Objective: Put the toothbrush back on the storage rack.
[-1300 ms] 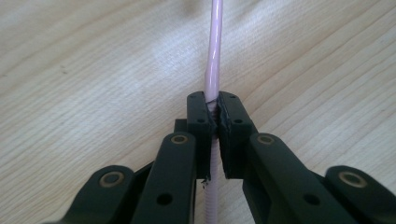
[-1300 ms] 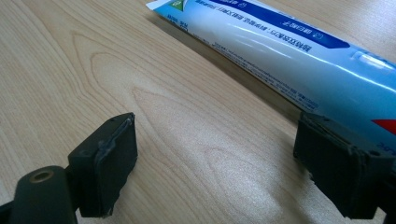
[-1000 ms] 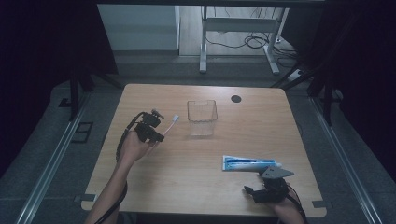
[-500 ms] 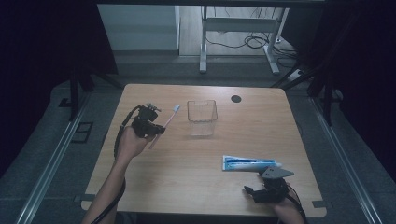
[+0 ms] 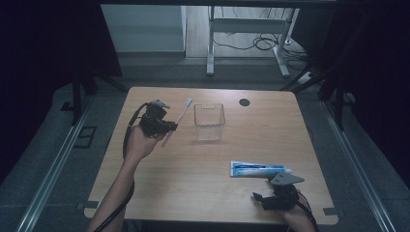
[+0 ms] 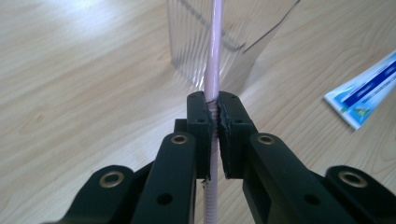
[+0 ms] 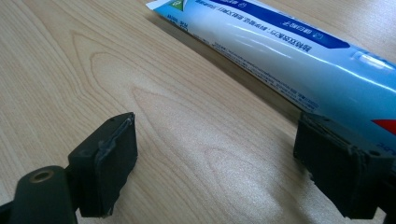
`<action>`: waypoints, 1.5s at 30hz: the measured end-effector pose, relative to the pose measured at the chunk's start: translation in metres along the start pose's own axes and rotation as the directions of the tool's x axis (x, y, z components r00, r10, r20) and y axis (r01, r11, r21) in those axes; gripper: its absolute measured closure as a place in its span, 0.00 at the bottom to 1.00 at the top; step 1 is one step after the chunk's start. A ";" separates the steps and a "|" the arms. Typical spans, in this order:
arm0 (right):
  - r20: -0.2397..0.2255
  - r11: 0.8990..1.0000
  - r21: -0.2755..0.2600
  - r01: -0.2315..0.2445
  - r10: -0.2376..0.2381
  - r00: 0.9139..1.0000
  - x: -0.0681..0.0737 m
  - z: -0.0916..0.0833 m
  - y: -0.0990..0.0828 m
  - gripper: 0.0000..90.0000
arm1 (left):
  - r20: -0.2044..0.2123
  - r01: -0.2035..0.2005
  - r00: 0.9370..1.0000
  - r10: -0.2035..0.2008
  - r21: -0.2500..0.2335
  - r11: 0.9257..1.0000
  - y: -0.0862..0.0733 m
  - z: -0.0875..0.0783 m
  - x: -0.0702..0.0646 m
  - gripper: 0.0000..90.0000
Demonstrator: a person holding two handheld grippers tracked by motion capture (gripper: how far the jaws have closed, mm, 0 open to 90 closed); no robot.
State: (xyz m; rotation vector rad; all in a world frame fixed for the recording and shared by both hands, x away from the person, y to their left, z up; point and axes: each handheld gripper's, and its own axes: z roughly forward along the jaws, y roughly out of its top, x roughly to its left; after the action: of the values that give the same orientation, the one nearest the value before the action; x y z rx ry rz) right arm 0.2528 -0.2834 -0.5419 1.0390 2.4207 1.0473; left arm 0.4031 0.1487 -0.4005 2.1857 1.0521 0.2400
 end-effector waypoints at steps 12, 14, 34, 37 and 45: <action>-0.002 1.000 0.001 -0.001 0.001 1.000 0.000 0.000 0.000 0.15 | 0.019 -0.018 1.000 0.020 -0.098 0.995 0.024 0.000 -0.012 0.94; -0.002 1.000 0.001 -0.001 0.001 1.000 0.000 0.000 0.000 0.15 | 0.026 -0.016 0.999 0.019 -0.109 0.994 0.028 0.000 -0.012 0.94; -0.005 1.000 -0.002 -0.005 0.005 1.000 0.000 0.000 0.000 0.15 | 0.024 -0.022 0.999 0.027 -0.184 0.983 0.059 0.022 -0.022 0.94; -0.006 1.000 -0.002 -0.005 0.005 1.000 0.000 0.000 0.000 0.15 | 0.022 -0.033 0.999 0.038 -0.191 0.981 0.064 0.026 -0.024 0.94; -0.008 1.000 -0.002 0.002 -0.002 1.000 -0.001 0.000 0.000 0.15 | 0.006 -0.040 0.999 0.043 -0.206 0.978 0.075 0.043 -0.029 0.94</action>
State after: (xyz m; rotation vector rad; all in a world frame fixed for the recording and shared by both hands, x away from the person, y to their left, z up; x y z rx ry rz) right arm 0.2532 -0.2842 -0.5419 1.0339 2.4261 1.0556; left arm 0.4493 0.0728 -0.3796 2.0213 0.9330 0.3409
